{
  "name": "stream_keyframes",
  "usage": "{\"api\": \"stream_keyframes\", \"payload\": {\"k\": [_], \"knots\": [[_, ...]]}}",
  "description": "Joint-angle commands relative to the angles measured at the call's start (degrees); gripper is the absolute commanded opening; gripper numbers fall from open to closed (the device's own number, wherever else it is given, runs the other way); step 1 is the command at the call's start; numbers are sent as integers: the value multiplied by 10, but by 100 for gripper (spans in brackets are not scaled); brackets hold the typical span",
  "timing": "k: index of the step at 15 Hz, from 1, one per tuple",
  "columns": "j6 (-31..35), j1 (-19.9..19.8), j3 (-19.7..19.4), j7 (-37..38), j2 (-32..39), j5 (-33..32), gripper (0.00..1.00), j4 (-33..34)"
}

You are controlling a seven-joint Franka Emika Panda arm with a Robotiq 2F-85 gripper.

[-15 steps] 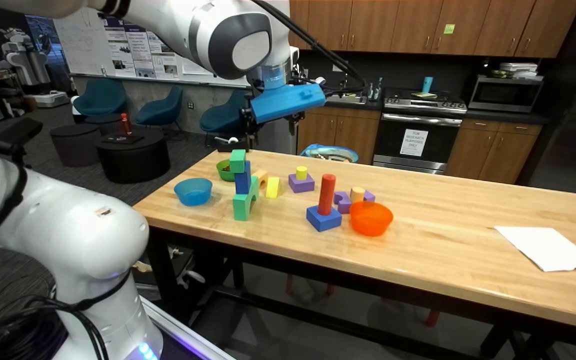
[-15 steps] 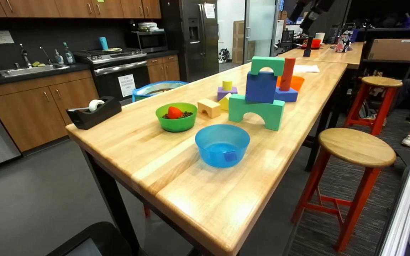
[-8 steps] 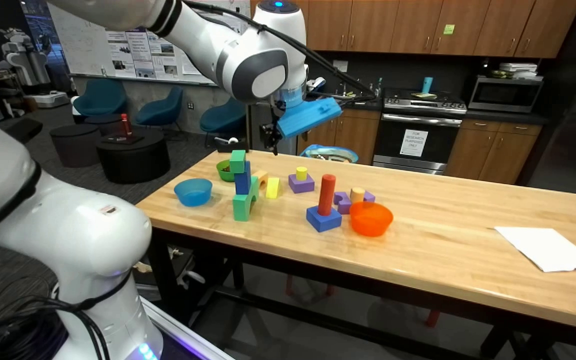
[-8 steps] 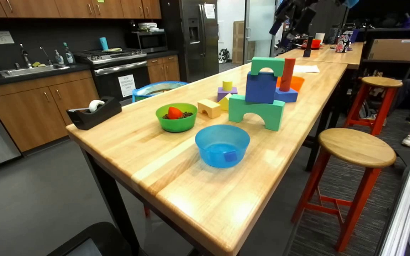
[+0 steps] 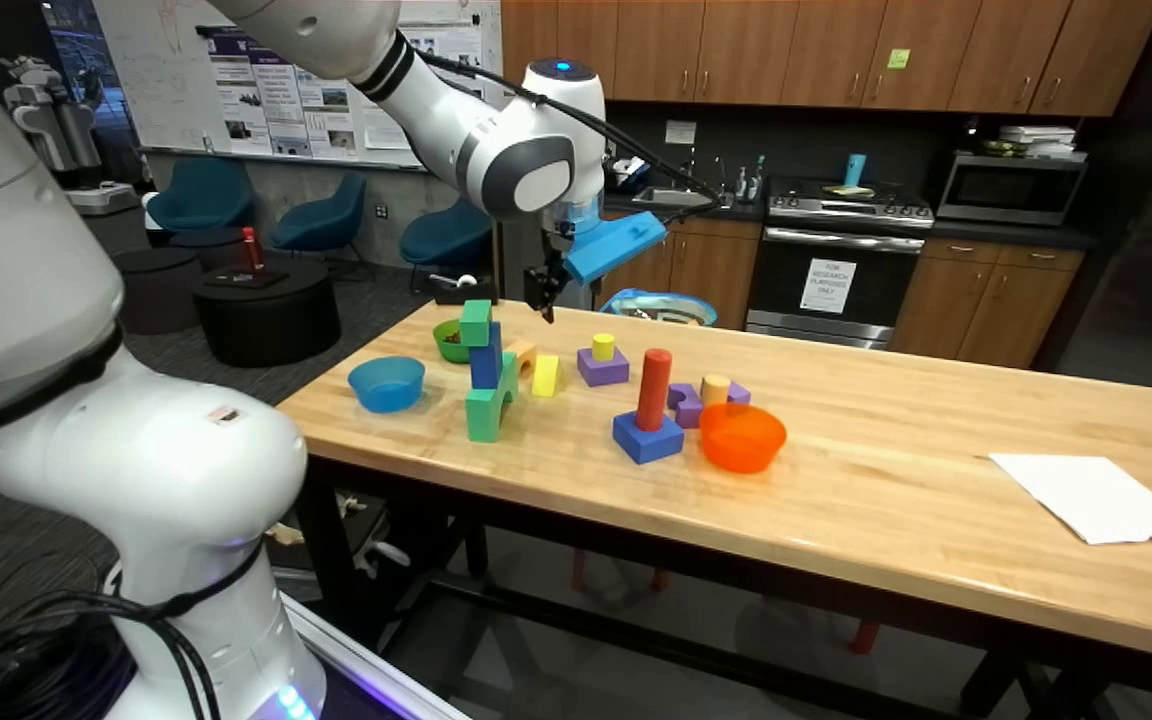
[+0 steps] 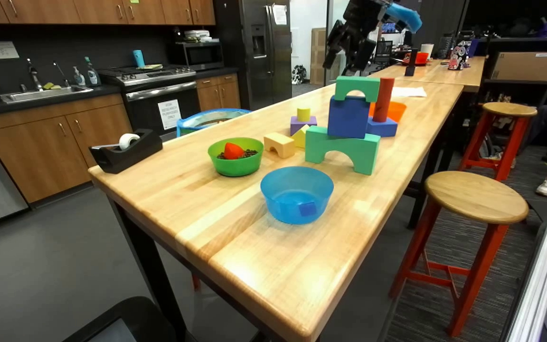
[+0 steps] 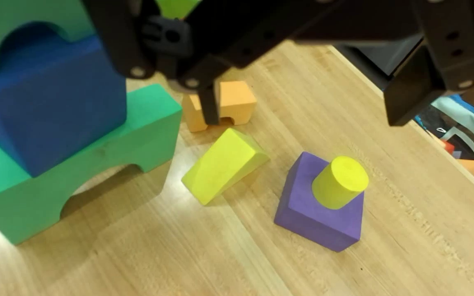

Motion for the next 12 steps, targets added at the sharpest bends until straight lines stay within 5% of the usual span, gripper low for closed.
{"api": "stream_keyframes", "payload": {"k": [1,5,12], "knots": [[-48,-21,25,-88,59,62,100,53],[-119,-65,61,-163,109,96,100,97],[-191,-138,120,-201,162,66,100,156]]}}
